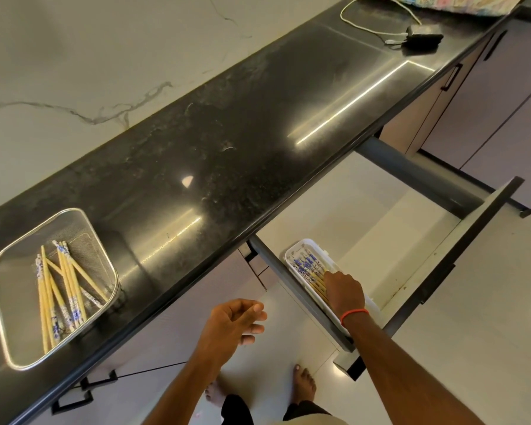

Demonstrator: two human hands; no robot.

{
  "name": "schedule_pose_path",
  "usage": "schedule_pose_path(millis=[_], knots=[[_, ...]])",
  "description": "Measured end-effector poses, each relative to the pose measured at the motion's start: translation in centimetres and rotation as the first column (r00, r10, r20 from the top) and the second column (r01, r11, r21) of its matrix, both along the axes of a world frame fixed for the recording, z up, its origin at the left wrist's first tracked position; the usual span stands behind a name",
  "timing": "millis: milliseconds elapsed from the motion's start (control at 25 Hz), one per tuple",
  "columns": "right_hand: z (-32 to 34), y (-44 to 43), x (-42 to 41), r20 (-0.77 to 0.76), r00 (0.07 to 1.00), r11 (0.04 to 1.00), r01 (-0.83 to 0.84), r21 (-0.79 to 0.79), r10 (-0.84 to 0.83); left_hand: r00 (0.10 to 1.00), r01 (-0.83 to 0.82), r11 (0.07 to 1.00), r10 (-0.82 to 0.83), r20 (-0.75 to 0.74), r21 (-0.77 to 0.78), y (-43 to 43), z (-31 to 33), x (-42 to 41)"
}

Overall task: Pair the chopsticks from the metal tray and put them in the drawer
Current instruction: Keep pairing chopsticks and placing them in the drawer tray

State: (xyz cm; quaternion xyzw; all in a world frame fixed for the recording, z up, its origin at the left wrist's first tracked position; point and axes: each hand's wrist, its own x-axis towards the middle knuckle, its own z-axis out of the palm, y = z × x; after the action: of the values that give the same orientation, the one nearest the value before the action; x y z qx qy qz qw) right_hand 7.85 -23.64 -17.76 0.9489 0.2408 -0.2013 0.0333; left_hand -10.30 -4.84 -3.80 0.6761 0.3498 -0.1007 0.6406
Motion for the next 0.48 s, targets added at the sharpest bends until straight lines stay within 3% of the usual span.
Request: schedule_pose_path(millis=[480], knots=[[0.3,-0.1,-0.3,-0.022,0.999,0.999,-0.048,-0.021,0.047,0.997,0.008,1.0,-0.009,-0.076,-0.019,0.4,-0.4,-1.1]])
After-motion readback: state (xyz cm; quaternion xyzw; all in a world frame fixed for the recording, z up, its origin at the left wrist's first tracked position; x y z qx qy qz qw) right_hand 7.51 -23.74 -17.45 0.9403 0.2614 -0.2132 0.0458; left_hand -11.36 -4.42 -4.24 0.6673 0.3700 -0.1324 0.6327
